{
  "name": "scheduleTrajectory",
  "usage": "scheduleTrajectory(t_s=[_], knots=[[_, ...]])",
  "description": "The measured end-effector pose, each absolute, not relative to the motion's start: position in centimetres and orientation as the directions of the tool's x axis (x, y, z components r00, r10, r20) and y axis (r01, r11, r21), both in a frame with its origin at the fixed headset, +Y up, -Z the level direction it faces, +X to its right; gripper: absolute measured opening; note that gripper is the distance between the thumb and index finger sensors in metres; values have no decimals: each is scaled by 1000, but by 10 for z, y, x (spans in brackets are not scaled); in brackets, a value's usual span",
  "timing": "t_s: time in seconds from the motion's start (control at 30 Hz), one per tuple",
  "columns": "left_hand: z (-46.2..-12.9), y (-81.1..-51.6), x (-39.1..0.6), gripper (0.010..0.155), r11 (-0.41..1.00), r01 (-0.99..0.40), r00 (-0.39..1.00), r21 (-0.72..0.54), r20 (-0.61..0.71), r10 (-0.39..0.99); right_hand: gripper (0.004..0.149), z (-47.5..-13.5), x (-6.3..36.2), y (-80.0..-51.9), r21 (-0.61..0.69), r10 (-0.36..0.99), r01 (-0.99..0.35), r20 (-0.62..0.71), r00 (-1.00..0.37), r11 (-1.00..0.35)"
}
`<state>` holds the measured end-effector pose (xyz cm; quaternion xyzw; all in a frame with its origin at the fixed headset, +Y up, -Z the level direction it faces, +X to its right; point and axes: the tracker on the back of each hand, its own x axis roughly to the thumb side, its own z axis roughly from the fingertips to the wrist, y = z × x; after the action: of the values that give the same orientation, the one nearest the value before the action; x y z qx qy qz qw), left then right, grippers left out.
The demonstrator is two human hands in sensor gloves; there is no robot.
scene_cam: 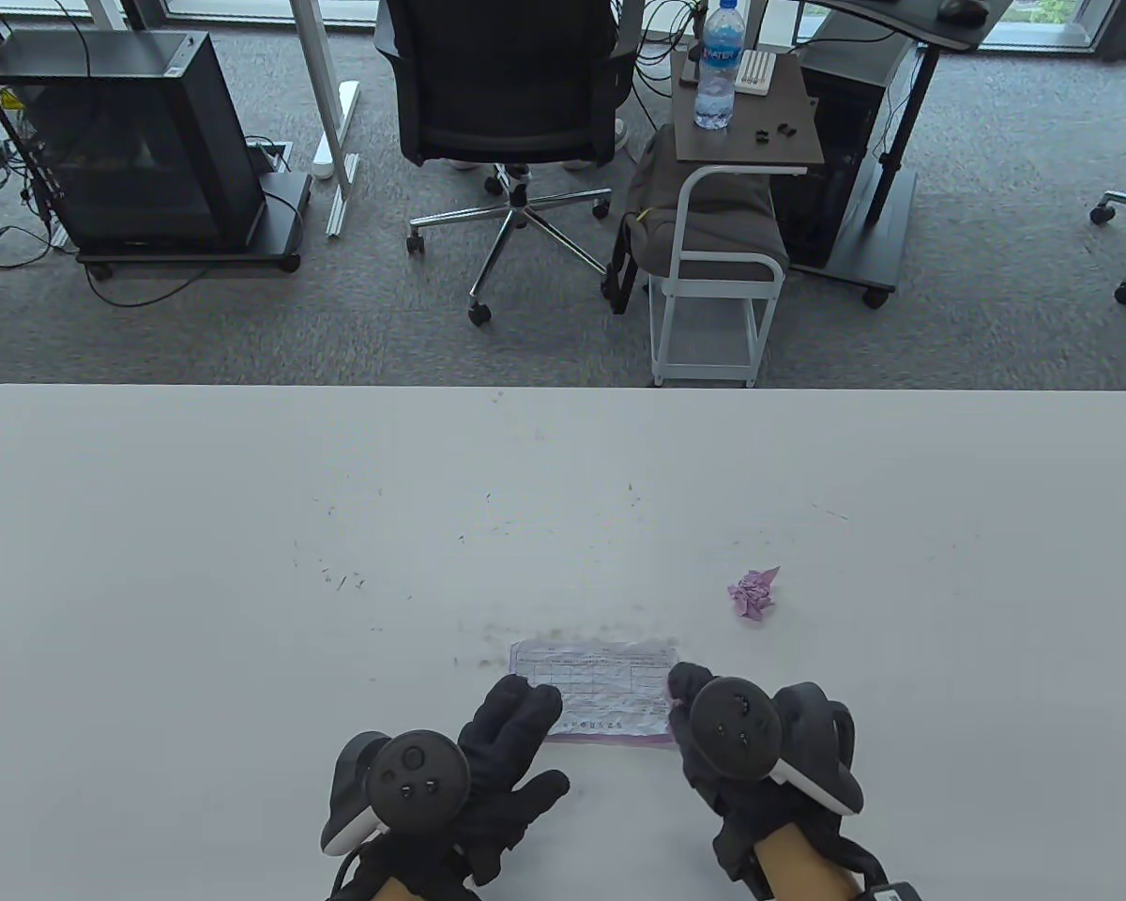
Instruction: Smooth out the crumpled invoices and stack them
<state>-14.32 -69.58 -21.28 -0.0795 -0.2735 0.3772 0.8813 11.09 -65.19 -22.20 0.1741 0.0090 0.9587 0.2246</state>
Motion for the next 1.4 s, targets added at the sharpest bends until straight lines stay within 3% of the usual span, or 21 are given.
scheduleTrajectory(t_s=[0.13, 0.23, 0.3, 0.53, 0.77, 1.0, 1.07, 1.2, 1.4], knots=[[-213, -703, -144, 74, 477, -725, 349, -497, 333, 876, 44, -202, 101, -666, 241, 726, -714, 454, -516, -657], [-214, -710, -137, 80, 261, -731, 163, -631, 210, 964, 43, -201, 101, -680, 351, 815, -764, 443, -373, -541], [-215, -712, -132, 76, 212, -726, 129, -654, 173, 976, 44, -200, 102, -683, 344, 810, -774, 472, -347, -532], [-216, -710, -137, 59, 363, -742, 266, -564, 250, 931, 42, -197, 107, -681, 211, 737, -768, 513, -440, -605], [-213, -702, -148, 53, 485, -806, 374, -340, 342, 862, 42, -200, 125, -676, 132, 700, -762, 516, -494, -634], [-209, -692, -156, 46, 520, -829, 406, -204, 420, 811, 42, -203, 124, -675, 301, 699, -692, 588, -406, -656], [-208, -689, -158, 41, 561, -804, 433, -195, 455, 779, 52, -203, 127, -673, 386, 754, -703, 568, -330, -598], [-204, -685, -152, 40, 603, -773, 445, -196, 510, 736, 68, -206, 137, -679, 304, 842, -847, 471, -264, -436], [-195, -681, -133, 39, 711, -683, 509, -166, 590, 627, 84, -209, 119, -698, 367, 794, -718, 418, -440, -591]])
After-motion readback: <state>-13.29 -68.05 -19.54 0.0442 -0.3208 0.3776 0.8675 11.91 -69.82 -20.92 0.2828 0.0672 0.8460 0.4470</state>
